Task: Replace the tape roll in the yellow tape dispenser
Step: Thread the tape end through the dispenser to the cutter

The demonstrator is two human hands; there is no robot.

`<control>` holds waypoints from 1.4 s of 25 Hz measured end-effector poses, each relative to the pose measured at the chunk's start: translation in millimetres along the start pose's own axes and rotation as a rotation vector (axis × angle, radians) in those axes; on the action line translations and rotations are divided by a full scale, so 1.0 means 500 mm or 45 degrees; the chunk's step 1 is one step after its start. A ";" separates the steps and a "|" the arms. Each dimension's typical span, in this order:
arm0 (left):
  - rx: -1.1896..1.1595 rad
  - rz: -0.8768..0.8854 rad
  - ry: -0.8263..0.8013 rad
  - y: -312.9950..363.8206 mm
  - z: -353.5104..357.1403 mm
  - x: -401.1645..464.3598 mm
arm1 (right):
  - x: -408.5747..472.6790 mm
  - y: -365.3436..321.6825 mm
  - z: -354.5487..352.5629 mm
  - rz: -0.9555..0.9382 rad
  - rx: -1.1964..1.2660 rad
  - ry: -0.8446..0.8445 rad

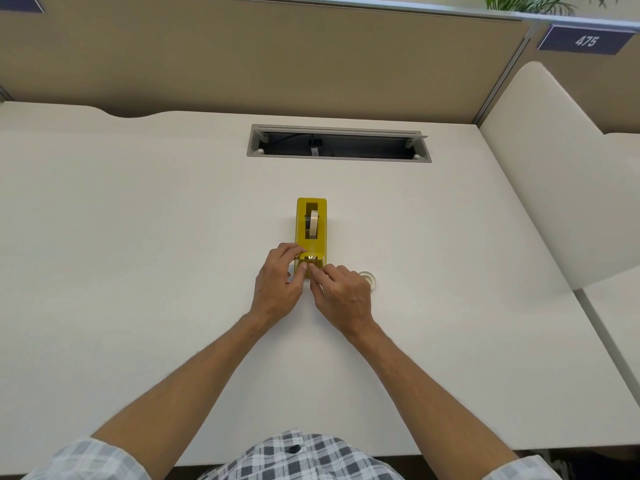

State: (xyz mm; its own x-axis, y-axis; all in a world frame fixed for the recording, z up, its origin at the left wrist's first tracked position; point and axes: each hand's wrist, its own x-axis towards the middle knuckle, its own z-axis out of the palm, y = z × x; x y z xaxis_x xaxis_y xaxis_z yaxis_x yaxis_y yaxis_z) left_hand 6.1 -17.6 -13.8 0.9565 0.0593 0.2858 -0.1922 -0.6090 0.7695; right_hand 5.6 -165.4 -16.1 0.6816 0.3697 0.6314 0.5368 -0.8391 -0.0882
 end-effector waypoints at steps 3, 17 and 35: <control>-0.010 0.000 0.004 0.004 -0.002 0.002 | -0.014 0.000 -0.002 -0.039 -0.057 -0.022; 0.486 0.301 -0.059 -0.007 -0.017 0.007 | -0.022 -0.004 -0.015 -0.032 -0.081 -0.073; 0.500 0.298 -0.097 -0.015 -0.020 0.009 | 0.040 0.008 -0.037 0.575 0.374 -0.247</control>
State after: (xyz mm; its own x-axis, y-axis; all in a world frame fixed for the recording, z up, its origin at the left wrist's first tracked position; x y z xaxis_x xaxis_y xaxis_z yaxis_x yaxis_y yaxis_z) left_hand 9.5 -4.7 -12.6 0.9136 -0.1649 0.3718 -0.3210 -0.8536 0.4102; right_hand 12.3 -168.8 10.4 0.9394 0.0900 0.3309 0.2680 -0.7947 -0.5446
